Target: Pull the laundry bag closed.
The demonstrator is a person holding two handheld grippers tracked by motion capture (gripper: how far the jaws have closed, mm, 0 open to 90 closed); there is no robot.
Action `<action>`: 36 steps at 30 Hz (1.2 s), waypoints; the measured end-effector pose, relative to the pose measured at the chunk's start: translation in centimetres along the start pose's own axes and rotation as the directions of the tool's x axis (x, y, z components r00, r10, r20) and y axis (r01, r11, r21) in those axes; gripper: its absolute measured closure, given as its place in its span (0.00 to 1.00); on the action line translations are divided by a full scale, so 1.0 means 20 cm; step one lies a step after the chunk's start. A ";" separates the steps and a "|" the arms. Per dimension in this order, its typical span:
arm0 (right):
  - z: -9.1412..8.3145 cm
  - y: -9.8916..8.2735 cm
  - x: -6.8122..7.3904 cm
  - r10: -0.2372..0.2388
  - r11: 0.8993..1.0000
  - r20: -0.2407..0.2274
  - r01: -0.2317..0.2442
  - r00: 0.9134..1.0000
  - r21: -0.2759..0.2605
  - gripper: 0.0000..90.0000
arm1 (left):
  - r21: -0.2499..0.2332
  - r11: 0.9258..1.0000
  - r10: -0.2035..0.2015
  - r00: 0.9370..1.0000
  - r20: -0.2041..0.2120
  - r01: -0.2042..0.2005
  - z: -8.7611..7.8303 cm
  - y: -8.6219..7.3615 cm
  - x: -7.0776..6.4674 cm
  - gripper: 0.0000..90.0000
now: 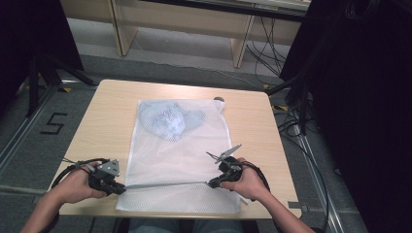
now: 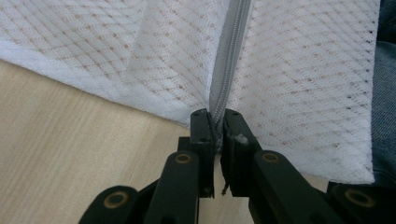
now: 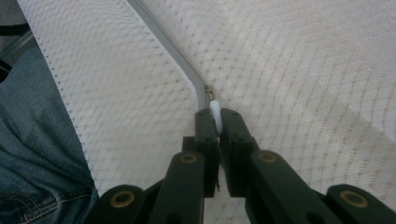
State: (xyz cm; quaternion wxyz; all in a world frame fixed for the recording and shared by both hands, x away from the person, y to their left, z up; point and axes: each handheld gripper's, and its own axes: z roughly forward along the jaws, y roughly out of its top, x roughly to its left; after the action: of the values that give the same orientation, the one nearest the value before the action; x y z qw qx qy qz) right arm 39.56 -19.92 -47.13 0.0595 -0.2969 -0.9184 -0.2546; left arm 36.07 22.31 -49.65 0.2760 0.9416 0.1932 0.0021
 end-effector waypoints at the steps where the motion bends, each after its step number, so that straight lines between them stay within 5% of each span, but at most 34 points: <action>1: 0.00 0.00 0.00 0.007 1.000 -0.010 -0.007 1.000 -0.001 0.97 | 0.002 1.000 -0.015 1.000 0.000 0.015 0.00 0.00 -0.01 0.93; 5: 0.00 -0.01 -0.02 -0.033 0.999 -0.011 0.033 0.999 0.007 0.97 | 0.000 1.000 0.000 1.000 0.000 0.000 0.00 0.00 0.00 0.93; 6: 0.00 -0.01 0.00 0.021 1.000 -0.017 -0.021 1.000 0.001 0.97 | 0.001 1.000 0.002 1.000 0.000 -0.002 0.00 0.00 0.00 0.93; 17: -0.02 -0.03 -0.03 0.001 1.000 0.011 -0.001 1.000 0.001 0.97 | -0.004 1.000 -0.001 1.000 0.001 0.001 0.00 0.00 0.00 0.93; 34: -0.03 -0.03 -0.04 0.013 1.000 -0.021 -0.013 1.000 0.006 0.97 | -0.002 1.000 -0.025 1.000 0.010 0.025 0.00 0.00 0.00 0.93; 36: -0.03 -0.03 -0.05 -0.012 1.000 -0.012 0.012 1.000 -0.004 0.97 | -0.003 1.000 -0.023 1.000 0.010 0.023 0.00 -0.01 0.00 0.93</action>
State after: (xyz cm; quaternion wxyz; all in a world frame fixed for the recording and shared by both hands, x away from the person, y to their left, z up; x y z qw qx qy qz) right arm 40.01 -21.13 -47.12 0.0629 -0.2897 -0.9193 -0.2588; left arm 36.08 22.45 -49.69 0.2785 0.9388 0.2027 -0.0053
